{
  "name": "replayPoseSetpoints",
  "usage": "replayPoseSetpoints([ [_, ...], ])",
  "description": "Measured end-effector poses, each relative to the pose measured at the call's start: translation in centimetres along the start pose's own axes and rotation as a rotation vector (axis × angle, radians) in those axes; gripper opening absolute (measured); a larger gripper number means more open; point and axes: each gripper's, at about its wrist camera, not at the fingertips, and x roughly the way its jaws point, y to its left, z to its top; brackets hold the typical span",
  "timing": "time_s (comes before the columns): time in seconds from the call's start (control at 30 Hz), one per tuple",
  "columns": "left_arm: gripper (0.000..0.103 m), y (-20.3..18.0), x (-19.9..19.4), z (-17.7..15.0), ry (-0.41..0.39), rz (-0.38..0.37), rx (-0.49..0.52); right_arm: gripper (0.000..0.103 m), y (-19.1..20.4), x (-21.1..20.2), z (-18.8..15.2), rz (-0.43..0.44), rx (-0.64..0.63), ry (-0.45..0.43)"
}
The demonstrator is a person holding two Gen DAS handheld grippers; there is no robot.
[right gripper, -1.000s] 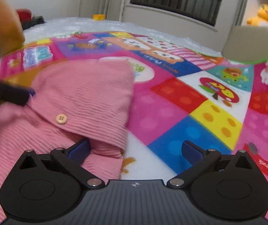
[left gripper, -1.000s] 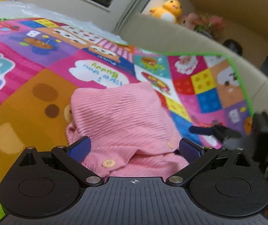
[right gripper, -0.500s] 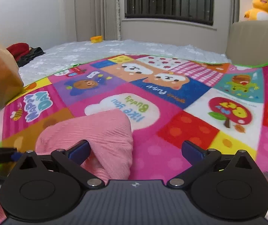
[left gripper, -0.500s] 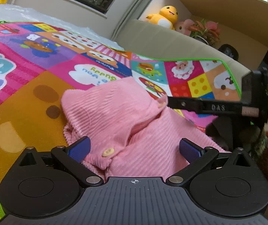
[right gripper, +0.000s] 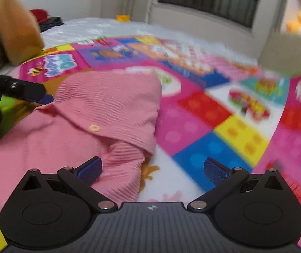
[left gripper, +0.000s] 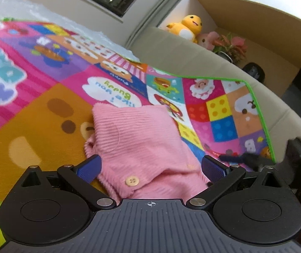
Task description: Fold clothes
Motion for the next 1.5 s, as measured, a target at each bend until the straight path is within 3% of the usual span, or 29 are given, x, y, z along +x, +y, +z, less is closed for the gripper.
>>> replayPoseSetpoints([
  [0.13,0.103,-2.0,-1.5,0.3,-0.022,-0.114,0.021,0.103,0.2,-2.9,0.1,0.049,0.034,-0.104],
  [0.2,0.103,-3.3,-1.5,0.7,-0.028,-0.152,0.048,0.103,1.4,-2.1,-1.0,0.065,0.015,-0.07],
  [0.27,0.103,-4.8,-0.6,1.5,-0.009,-0.174,0.099,0.103,3.3,-0.2,-2.8,0.026,-0.022,-0.002],
  [0.37,0.103,-6.5,1.8,2.6,0.061,-0.19,0.187,0.103,3.5,0.0,-4.4,-0.002,0.093,-0.041],
  [0.43,0.103,-6.2,3.7,2.6,0.11,-0.147,0.198,0.103,2.2,0.0,-4.6,0.04,0.196,-0.011],
  [0.5,0.103,-4.7,5.8,2.2,0.179,-0.053,0.159,0.103,0.7,0.0,-4.6,0.102,0.268,0.021],
  [0.53,0.103,-3.7,6.5,1.7,0.205,0.003,0.136,0.103,0.0,-0.4,-4.5,0.115,0.281,0.014],
  [0.6,0.103,-2.8,6.2,1.1,0.188,0.009,0.121,0.103,-1.1,-1.9,-3.8,0.106,0.27,-0.04],
  [0.7,0.103,-3.1,4.7,0.8,0.16,-0.001,0.117,0.103,-2.4,-2.8,-2.0,0.004,0.216,-0.121],
  [0.8,0.103,-4.1,3.4,0.5,0.145,-0.016,0.151,0.103,-1.8,-0.6,-0.1,-0.076,0.071,-0.114],
  [0.9,0.103,-4.1,2.9,-0.6,0.175,0.057,0.186,0.103,0.3,2.8,0.4,-0.117,-0.089,-0.06],
  [0.97,0.103,-3.5,2.3,-1.0,0.176,0.09,0.2,0.103,1.9,4.8,-0.1,-0.203,-0.203,-0.053],
  [1.13,0.103,-2.7,1.4,-1.3,0.182,0.192,0.233,0.103,2.2,4.8,-0.5,-0.305,-0.192,-0.042],
  [1.23,0.103,-2.4,0.5,-0.9,0.169,0.157,0.209,0.103,1.0,2.3,-0.7,-0.219,-0.163,-0.043],
  [1.3,0.103,-2.7,-0.4,-0.1,0.138,0.086,0.191,0.103,-0.5,0.4,-0.3,-0.112,-0.091,-0.065],
  [1.4,0.103,-3.3,-0.8,1.5,0.076,0.0,0.164,0.103,-2.2,-0.7,1.5,-0.056,0.045,-0.11],
  [1.5,0.103,-2.8,0.7,3.4,0.026,0.027,0.104,0.103,-3.3,1.3,3.2,-0.019,0.181,-0.127],
])
